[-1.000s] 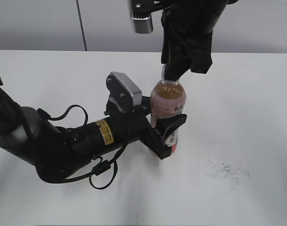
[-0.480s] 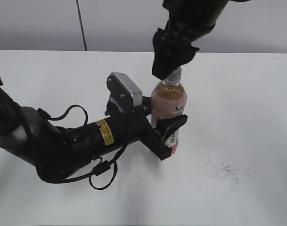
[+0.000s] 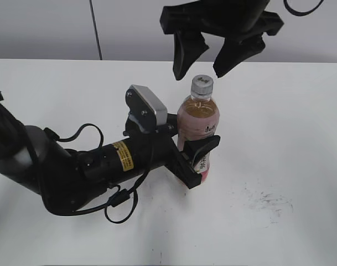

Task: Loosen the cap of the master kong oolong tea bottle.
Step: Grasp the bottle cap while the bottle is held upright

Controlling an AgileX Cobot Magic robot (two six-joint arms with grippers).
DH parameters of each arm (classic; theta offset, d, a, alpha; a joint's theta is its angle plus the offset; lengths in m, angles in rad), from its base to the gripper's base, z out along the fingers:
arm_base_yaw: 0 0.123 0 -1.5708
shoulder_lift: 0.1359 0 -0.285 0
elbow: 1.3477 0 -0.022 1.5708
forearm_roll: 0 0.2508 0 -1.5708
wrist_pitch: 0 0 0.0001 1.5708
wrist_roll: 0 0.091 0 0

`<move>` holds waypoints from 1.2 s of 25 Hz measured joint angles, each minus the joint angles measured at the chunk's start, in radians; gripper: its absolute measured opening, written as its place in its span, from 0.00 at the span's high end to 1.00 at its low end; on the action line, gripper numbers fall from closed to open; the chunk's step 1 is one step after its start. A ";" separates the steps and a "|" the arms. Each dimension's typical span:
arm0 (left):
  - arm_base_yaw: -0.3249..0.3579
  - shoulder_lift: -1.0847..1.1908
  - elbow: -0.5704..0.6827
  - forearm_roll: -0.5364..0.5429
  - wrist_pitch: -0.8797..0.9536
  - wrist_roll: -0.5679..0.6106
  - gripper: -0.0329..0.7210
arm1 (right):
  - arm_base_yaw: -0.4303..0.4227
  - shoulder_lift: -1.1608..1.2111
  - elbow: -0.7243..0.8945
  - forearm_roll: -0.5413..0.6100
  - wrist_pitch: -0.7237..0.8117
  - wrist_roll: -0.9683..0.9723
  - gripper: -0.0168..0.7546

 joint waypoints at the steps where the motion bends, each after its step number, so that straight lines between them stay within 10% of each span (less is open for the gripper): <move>1: 0.000 0.000 0.000 0.000 0.000 0.000 0.44 | 0.000 0.005 0.000 0.000 0.000 0.004 0.30; 18: 0.000 0.000 0.000 -0.001 0.000 -0.002 0.44 | 0.000 0.040 0.000 -0.035 0.001 -0.118 0.64; 30: 0.000 0.000 0.000 -0.004 0.001 -0.004 0.44 | 0.001 0.040 -0.002 -0.042 0.001 -1.214 0.64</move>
